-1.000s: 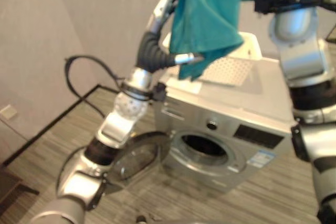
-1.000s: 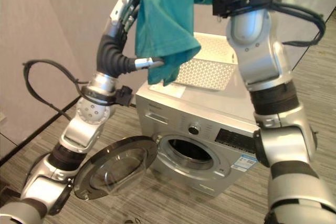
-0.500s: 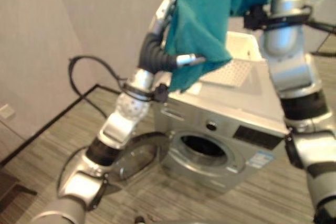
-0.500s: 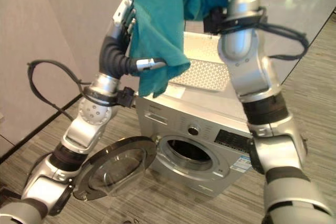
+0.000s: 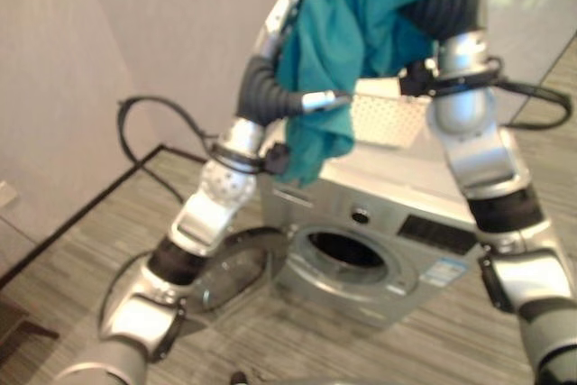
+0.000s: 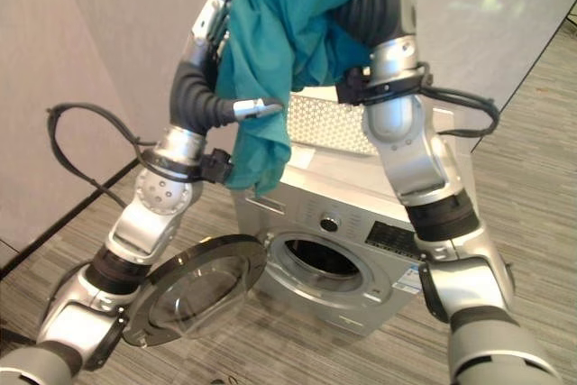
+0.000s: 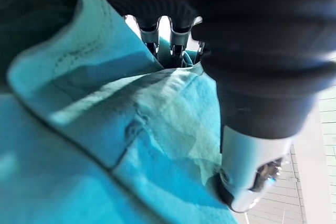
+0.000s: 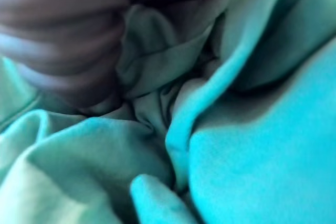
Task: Grab the laundry basket,head to the washer,open it,put in the laundry and shut it.
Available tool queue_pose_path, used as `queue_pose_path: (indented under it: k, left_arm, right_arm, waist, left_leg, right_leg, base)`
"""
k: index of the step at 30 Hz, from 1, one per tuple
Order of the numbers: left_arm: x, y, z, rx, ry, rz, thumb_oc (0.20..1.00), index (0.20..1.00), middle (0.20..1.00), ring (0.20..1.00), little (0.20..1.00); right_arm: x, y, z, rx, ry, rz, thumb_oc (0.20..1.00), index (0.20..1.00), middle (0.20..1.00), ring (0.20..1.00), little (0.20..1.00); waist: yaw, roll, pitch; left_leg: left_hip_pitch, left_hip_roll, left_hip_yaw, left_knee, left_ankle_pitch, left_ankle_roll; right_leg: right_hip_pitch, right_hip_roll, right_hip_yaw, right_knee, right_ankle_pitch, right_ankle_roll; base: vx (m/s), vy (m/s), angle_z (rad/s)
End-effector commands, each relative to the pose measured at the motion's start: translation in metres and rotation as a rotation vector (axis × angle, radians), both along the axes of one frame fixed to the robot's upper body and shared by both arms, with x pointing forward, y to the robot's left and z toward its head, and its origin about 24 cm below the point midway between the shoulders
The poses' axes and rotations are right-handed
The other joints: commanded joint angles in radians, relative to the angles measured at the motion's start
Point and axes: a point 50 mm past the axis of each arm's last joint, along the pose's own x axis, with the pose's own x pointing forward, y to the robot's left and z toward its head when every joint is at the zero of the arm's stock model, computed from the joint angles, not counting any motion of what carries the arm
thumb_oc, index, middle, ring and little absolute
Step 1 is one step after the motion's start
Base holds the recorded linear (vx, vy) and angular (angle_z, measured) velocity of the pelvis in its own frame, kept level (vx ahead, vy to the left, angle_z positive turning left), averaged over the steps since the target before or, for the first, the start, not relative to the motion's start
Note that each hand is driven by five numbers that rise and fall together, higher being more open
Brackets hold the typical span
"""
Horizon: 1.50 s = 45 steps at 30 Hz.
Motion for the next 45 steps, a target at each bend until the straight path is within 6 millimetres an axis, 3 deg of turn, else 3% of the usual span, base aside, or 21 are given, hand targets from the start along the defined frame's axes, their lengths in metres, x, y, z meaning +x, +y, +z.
queue_pose_path:
  k: [1, 7, 13, 22, 34, 36, 38, 41, 43, 45]
  left_arm:
    - [0.004, -0.014, 0.027, -0.003, -0.083, -0.051, 1.0, 1.0, 1.0, 1.0, 1.0]
    - [0.002, -0.013, 0.029, -0.026, -0.078, -0.074, 1.0, 1.0, 1.0, 1.0, 1.0]
    - [0.002, -0.01, 0.029, -0.042, -0.075, -0.065, 1.0, 1.0, 1.0, 1.0, 1.0]
    - [0.011, -0.023, 0.018, 0.005, 0.018, -0.107, 1.0, 1.0, 1.0, 1.0, 1.0]
    - [0.011, -0.026, 0.018, 0.026, 0.023, -0.118, 1.0, 1.0, 1.0, 1.0, 1.0]
    - [0.011, -0.026, 0.019, 0.005, 0.025, -0.118, 0.89, 0.89, 0.89, 0.89, 0.89]
    - [0.012, -0.026, 0.022, -0.021, 0.025, -0.112, 0.63, 0.63, 0.63, 0.63, 0.63]
    - [0.013, -0.027, 0.023, -0.033, 0.027, -0.111, 0.438, 0.438, 0.438, 0.438, 0.438]
    - [0.014, -0.027, 0.023, -0.042, 0.03, -0.109, 0.2, 0.2, 0.2, 0.2, 0.2]
    - [0.014, -0.027, 0.023, -0.048, 0.034, -0.109, 0.2, 0.2, 0.2, 0.2, 0.2]
  right_arm:
    - [-0.025, -0.006, 0.044, 0.066, -0.196, 0.038, 0.2, 0.2, 0.2, 0.2, 0.2]
    - [-0.028, -0.003, 0.05, 0.082, -0.213, 0.058, 0.2, 0.2, 0.2, 0.2, 0.2]
    - [-0.026, 0.004, 0.042, 0.142, -0.183, 0.132, 0.2, 0.2, 0.2, 0.2, 0.2]
    - [-0.03, 0.01, 0.043, 0.191, -0.179, 0.207, 0.2, 0.2, 0.2, 0.2, 0.2]
    - [-0.035, 0.01, 0.047, 0.211, -0.195, 0.238, 0.2, 0.2, 0.2, 0.2, 0.2]
    - [-0.035, 0.012, 0.044, 0.217, -0.188, 0.25, 0.2, 0.2, 0.2, 0.2, 0.2]
    - [-0.034, 0.014, 0.039, 0.23, -0.168, 0.268, 0.2, 0.2, 0.2, 0.2, 0.2]
    - [-0.033, 0.016, 0.036, 0.237, -0.152, 0.288, 0.2, 0.2, 0.2, 0.2, 0.2]
    - [-0.033, 0.019, 0.033, 0.248, -0.139, 0.319, 0.2, 0.2, 0.2, 0.2, 0.2]
    - [-0.033, 0.02, 0.032, 0.253, -0.135, 0.327, 0.2, 0.2, 0.2, 0.2, 0.2]
  waist:
    - [0.021, -0.009, -0.007]
    - [0.024, -0.011, -0.008]
    - [0.031, -0.012, -0.006]
    - [0.035, -0.015, 0.002]
    - [0.043, -0.02, 0.008]
    - [0.043, -0.021, 0.01]
    - [0.042, -0.022, 0.01]
    - [0.042, -0.024, 0.011]
    - [0.041, -0.023, 0.013]
    - [0.041, -0.024, 0.013]
  left_leg:
    - [0.007, 0.038, -0.029, 0.013, -0.045, 0.029]
    - [0.008, 0.036, -0.028, 0.012, -0.048, 0.031]
    - [0.013, 0.038, -0.019, 0.012, -0.054, 0.036]
    - [0.006, 0.037, -0.025, 0.014, -0.055, 0.038]
    - [0.003, 0.036, -0.033, 0.016, -0.057, 0.039]
    - [0.001, 0.036, -0.035, 0.016, -0.055, 0.039]
    - [0.0, 0.038, -0.033, 0.014, -0.055, 0.039]
    - [0.0, 0.038, -0.033, 0.014, -0.055, 0.039]
    - [0.0, 0.038, -0.033, 0.013, -0.055, 0.038]
    - [-0.001, 0.038, -0.034, 0.013, -0.054, 0.038]
  right_leg:
    - [0.0, 0.015, -0.044, 0.017, -0.061, -0.006]
    - [0.0, 0.015, -0.041, 0.012, -0.056, -0.004]
    - [0.0, 0.013, -0.036, 0.007, -0.052, -0.003]
    - [-0.003, 0.014, -0.039, 0.009, -0.054, -0.004]
    - [-0.002, 0.016, -0.046, 0.012, -0.06, -0.006]
    - [-0.003, 0.018, -0.047, 0.013, -0.061, -0.007]
    - [-0.003, 0.018, -0.049, 0.014, -0.062, -0.007]
    - [-0.004, 0.019, -0.05, 0.015, -0.062, -0.007]
    - [-0.005, 0.02, -0.052, 0.016, -0.064, -0.008]
    - [-0.006, 0.021, -0.053, 0.017, -0.064, -0.008]
  base:
    - [0.0, 0.0, 0.0]
    - [0.0, 0.0, 0.0]
    - [0.01, -0.004, -0.07]
    - [0.0, 0.0, 0.0]
    - [0.0, 0.0, 0.0]
    - [0.0, 0.0, 0.0]
    - [0.0, 0.0, 0.0]
    - [0.0, 0.0, 0.0]
    - [0.0, 0.0, 0.0]
    - [0.0, 0.0, 0.0]
